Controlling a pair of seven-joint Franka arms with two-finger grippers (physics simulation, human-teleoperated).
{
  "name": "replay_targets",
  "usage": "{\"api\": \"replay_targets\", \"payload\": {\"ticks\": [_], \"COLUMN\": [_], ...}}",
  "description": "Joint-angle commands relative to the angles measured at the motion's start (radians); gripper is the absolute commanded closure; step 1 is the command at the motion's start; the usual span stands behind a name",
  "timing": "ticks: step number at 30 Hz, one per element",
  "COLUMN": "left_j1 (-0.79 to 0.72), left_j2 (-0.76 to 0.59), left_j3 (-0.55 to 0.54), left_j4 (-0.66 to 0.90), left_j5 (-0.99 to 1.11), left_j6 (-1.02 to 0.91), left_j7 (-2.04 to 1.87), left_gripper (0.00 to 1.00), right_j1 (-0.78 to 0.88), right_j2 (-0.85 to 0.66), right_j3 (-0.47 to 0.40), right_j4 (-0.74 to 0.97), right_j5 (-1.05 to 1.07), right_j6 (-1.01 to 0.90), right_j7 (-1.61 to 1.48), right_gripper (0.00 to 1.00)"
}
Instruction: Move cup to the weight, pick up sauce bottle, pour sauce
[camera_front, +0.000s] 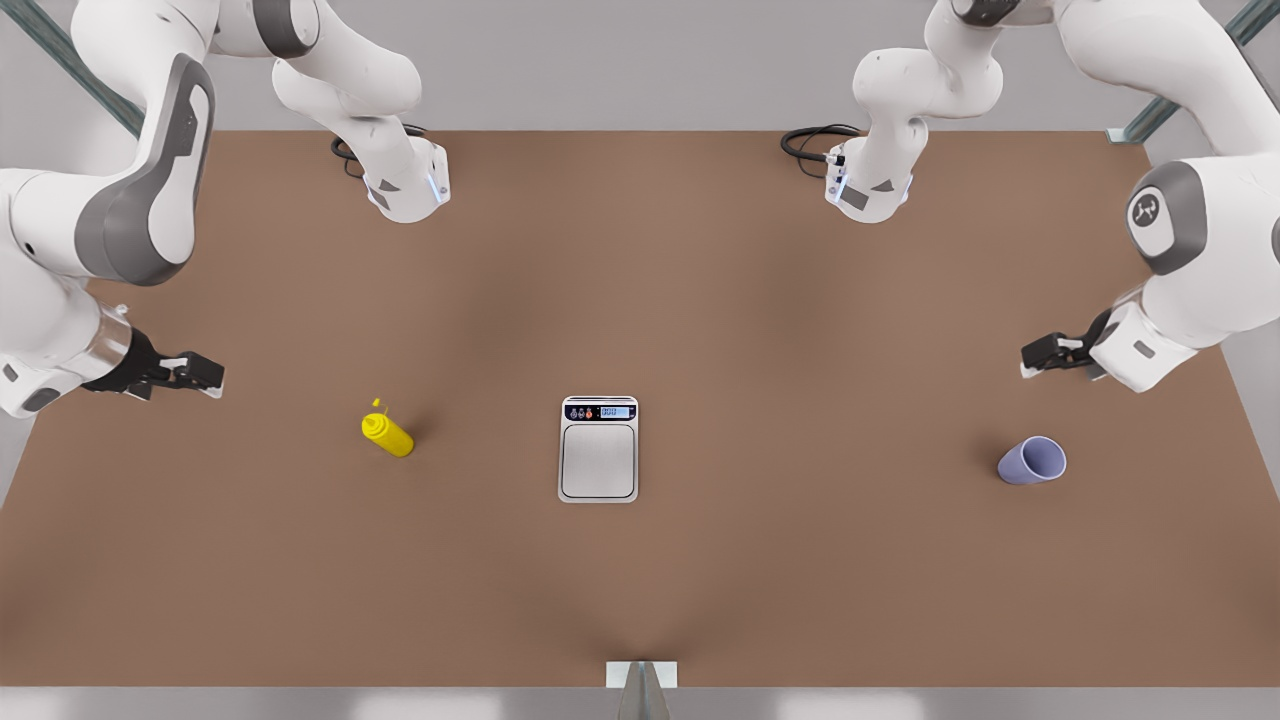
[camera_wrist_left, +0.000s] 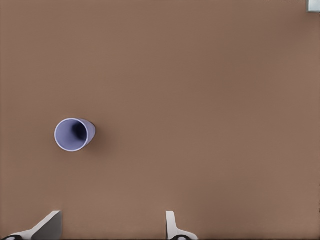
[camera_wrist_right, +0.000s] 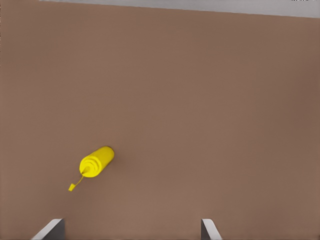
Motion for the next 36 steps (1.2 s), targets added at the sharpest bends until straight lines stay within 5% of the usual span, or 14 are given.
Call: {"api": "replay_targets", "payload": {"ticks": [1,27,36], "left_j1": [0.000,0.046,0.047], "left_j2": [0.002,0.451,0.509], "left_j3": [0.001,0.101,0.105], "left_j4": [-0.001,-0.012,-0.115], "left_j5": [0.003,-0.032,-0.031], "left_j6": [0.004,0.386,0.505], "left_j7": [0.003,0.101,0.101], "left_gripper": [0.00,0.00,0.24], "right_j1": [-0.001,-0.011,-0.011], "right_j2": [0.001,0.019,0.021], "right_j3": [0.000,-0.003,-0.003], "right_j4": [0.000,-0.011,-0.009], "right_j5": [0.000,0.002,0.002], "right_j6": [0.000,-0.003,-0.003], "right_j7": [-0.001,-0.013,-0.013], "right_gripper": [0.00,0.00,0.00]}}
